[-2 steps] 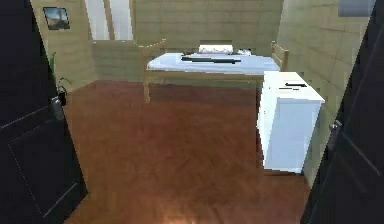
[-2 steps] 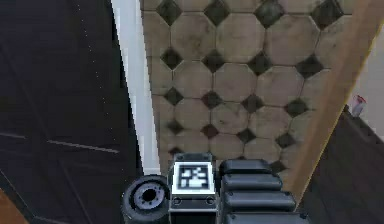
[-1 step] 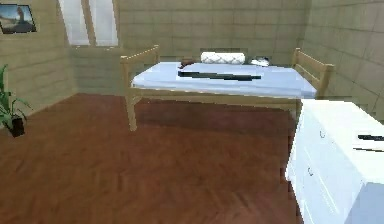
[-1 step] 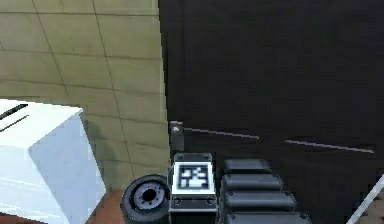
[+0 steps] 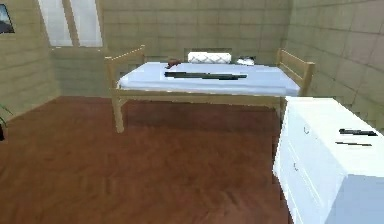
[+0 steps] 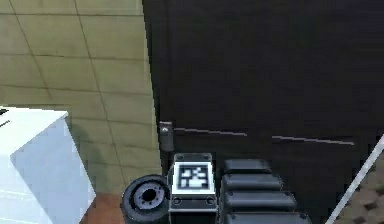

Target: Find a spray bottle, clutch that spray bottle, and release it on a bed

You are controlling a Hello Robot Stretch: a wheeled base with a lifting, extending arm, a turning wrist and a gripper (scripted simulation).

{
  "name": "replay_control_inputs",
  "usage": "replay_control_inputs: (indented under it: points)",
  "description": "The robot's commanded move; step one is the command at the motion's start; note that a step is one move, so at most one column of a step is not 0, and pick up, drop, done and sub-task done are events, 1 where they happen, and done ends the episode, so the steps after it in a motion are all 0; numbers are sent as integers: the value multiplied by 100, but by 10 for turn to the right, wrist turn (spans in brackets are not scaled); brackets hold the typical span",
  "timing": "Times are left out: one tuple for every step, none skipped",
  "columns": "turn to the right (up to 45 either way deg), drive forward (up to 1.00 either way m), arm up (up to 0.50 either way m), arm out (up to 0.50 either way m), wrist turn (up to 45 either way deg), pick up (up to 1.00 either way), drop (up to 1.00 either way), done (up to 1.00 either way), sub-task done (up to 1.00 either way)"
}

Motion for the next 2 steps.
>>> replay_control_inputs:
  points:
    - [0,55,0,0,0,0,0,0,0]
    - [0,100,0,0,0,0,0,0,0]
